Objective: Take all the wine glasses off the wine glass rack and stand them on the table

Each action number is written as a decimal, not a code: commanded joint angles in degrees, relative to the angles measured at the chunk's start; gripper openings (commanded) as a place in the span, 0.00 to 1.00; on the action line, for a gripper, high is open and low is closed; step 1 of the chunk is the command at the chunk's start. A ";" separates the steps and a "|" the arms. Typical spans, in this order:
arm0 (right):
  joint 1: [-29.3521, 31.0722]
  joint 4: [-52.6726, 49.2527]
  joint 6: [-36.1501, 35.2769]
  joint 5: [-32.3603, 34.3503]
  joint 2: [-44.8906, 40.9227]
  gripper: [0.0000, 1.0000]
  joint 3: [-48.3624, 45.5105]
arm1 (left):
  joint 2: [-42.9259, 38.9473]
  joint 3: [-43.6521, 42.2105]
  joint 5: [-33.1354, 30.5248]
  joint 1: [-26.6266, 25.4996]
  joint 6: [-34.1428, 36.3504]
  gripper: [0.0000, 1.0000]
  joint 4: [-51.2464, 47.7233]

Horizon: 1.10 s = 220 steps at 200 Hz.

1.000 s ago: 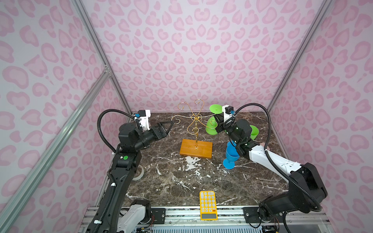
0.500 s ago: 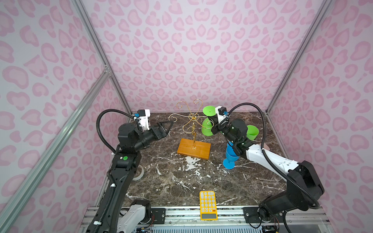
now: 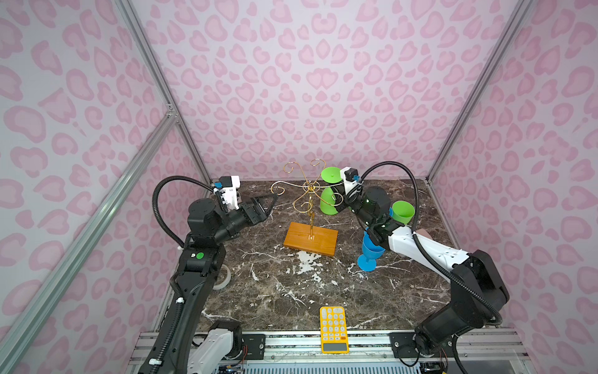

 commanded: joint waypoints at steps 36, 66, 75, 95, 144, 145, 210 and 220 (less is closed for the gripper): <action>-0.68 -2.03 -0.06 2.49 2.75 0.00 1.17 | -1.54 0.73 -0.27 -0.02 0.45 0.98 0.26; -1.20 -1.87 -0.05 2.73 3.64 0.00 1.86 | -2.29 0.71 -0.44 -0.02 0.12 0.98 0.43; -1.47 -1.70 0.12 2.80 3.77 0.00 1.84 | -2.38 0.88 -0.38 0.03 0.01 0.98 0.30; -1.97 -1.29 0.57 2.66 4.03 0.00 1.93 | -2.75 1.42 -0.27 0.01 0.26 0.98 -0.17; -2.14 -1.75 0.18 1.97 3.95 0.00 2.24 | -4.00 1.36 -0.63 -0.02 0.49 0.98 -0.75; -2.16 -1.76 0.19 1.96 3.95 0.00 2.24 | -4.00 1.35 -0.63 -0.02 0.51 0.98 -0.73; -2.17 -3.41 -2.52 3.86 3.08 0.00 2.18 | -4.26 1.52 -0.36 -0.01 0.45 0.98 -0.97; -2.17 -3.76 -3.11 3.71 3.24 0.00 2.47 | -4.40 1.48 -0.36 -0.02 0.47 0.98 -1.06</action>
